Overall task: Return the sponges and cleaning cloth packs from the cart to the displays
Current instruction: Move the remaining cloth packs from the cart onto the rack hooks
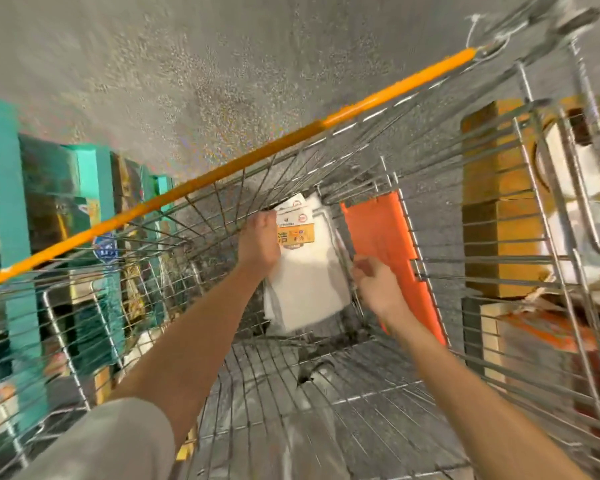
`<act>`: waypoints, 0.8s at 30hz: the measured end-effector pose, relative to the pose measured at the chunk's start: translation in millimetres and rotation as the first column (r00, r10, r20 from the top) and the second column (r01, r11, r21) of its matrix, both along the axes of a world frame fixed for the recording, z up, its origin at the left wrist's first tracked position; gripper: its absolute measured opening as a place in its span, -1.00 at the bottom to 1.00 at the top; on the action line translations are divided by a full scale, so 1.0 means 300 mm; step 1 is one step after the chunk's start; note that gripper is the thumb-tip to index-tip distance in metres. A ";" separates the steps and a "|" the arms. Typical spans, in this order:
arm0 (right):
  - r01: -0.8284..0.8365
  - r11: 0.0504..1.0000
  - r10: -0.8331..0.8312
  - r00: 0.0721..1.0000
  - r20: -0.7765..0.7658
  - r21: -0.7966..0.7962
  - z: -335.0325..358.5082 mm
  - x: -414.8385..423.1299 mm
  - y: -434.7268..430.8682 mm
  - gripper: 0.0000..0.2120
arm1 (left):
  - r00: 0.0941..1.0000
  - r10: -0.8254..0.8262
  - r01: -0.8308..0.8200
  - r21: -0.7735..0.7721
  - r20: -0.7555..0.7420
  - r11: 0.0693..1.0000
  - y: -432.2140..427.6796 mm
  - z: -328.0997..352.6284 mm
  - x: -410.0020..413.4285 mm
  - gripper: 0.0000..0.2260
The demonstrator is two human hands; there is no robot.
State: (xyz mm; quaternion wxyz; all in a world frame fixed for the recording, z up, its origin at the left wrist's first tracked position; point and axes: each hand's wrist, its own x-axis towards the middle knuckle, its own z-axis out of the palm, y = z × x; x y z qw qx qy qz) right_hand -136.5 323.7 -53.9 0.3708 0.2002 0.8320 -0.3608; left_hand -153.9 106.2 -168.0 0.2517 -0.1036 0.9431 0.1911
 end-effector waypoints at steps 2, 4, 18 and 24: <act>-0.006 1.000 0.006 1.000 0.008 -0.003 -0.001 -0.007 -0.011 -0.71 | 0.991 0.135 -0.133 0.108 -0.014 0.985 -0.009 0.006 0.012 -0.54; -0.027 1.000 0.027 1.000 0.014 -0.007 -0.004 -0.018 -0.030 -0.70 | 0.945 0.314 -0.326 0.277 0.086 0.904 -0.027 0.035 0.020 -0.60; -0.364 0.930 0.367 0.927 -0.081 0.053 -0.174 -0.218 -0.270 -0.70 | 0.634 0.668 -0.758 0.487 0.390 0.435 -0.373 0.107 0.239 -0.69; -0.622 0.745 0.651 0.757 -0.061 0.242 -0.422 -0.291 -0.299 -0.53 | 0.492 0.730 -0.844 0.466 0.474 0.267 -0.392 0.124 0.260 -0.69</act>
